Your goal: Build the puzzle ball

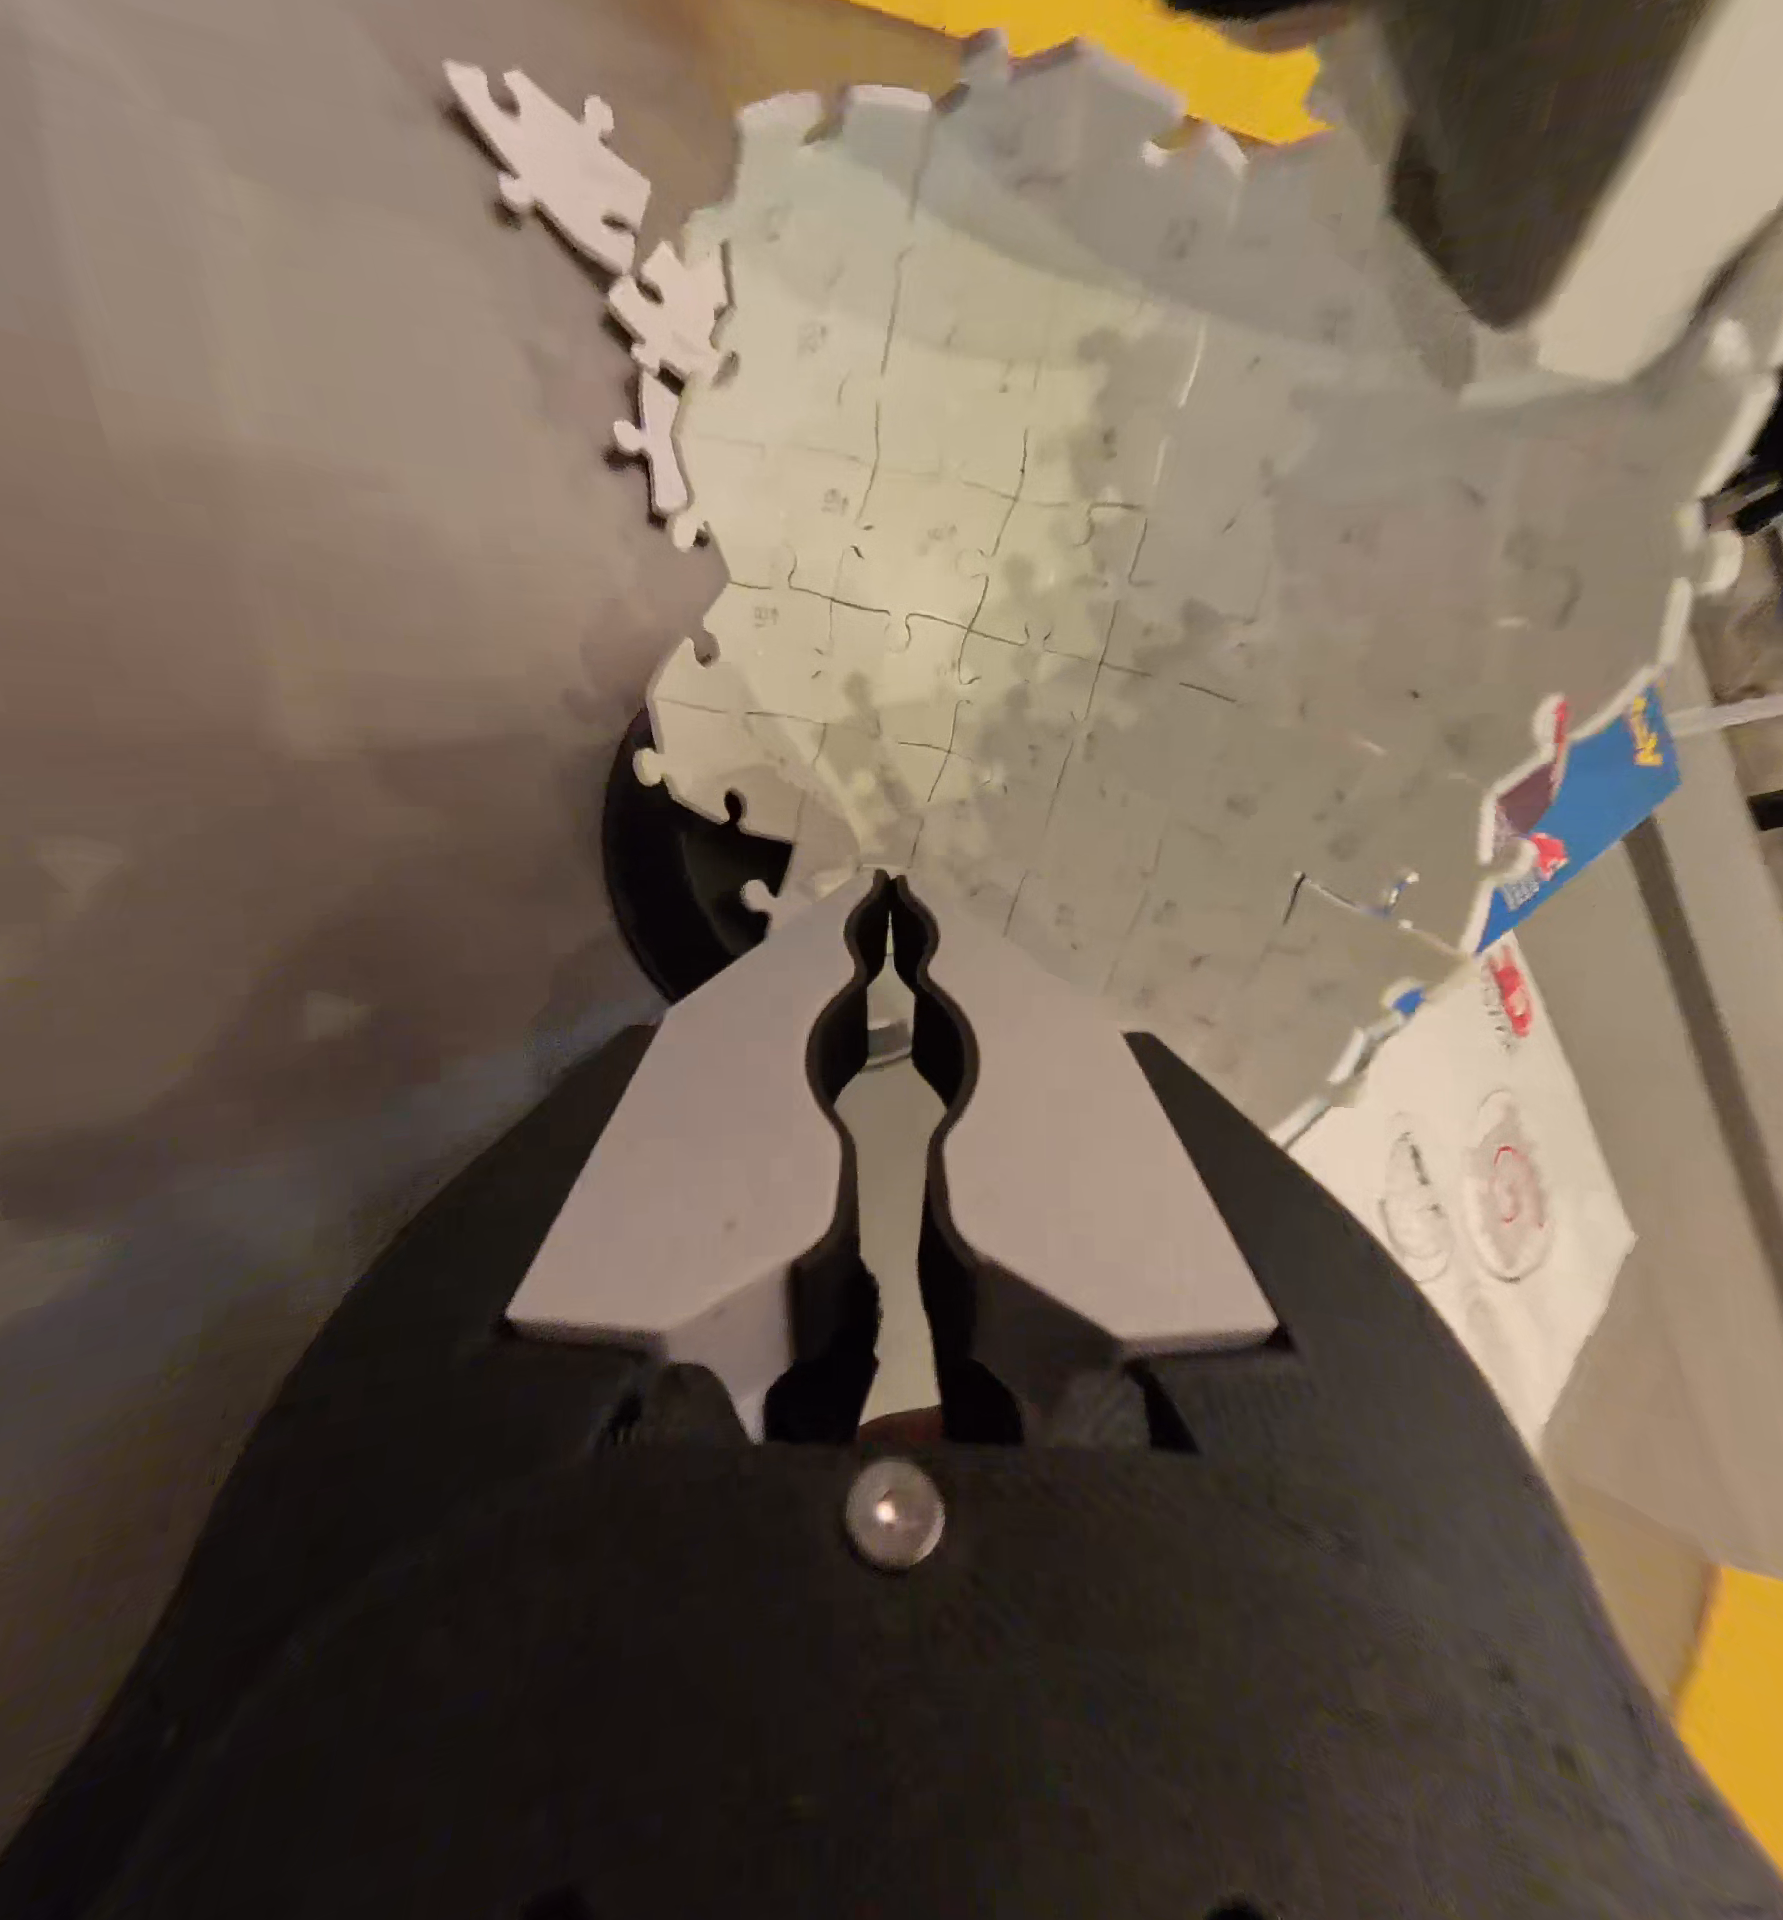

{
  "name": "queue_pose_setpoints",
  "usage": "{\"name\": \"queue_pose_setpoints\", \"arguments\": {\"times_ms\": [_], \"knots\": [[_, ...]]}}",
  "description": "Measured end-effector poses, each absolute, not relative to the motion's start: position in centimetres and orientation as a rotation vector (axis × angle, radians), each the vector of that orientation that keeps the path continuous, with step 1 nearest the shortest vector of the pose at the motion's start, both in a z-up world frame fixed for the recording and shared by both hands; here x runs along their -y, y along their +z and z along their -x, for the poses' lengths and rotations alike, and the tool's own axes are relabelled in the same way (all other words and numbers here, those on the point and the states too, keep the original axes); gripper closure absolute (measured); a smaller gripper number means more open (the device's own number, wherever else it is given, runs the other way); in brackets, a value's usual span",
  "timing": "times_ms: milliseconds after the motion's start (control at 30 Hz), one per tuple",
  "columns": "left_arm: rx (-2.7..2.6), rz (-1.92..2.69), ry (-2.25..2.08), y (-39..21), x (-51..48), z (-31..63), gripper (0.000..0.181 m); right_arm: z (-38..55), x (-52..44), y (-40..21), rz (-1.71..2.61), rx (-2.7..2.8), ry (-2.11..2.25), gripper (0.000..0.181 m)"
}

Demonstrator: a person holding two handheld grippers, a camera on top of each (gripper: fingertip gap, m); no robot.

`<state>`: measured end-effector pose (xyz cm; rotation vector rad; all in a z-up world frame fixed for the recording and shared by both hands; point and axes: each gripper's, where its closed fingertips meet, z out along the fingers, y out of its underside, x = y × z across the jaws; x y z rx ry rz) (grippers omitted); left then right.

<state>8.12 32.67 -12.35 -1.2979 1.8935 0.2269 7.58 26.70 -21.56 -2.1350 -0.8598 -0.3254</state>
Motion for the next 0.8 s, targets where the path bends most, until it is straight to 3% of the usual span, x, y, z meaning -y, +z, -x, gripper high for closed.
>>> {"name": "queue_pose_setpoints", "arguments": {"times_ms": [800], "knots": [[-1.912, 1.263, 0.243, -12.2, -32.5, -8.3, 0.179, -7.6, -26.9, -22.7, 2.224, 0.949, -0.465, 0.181]]}}
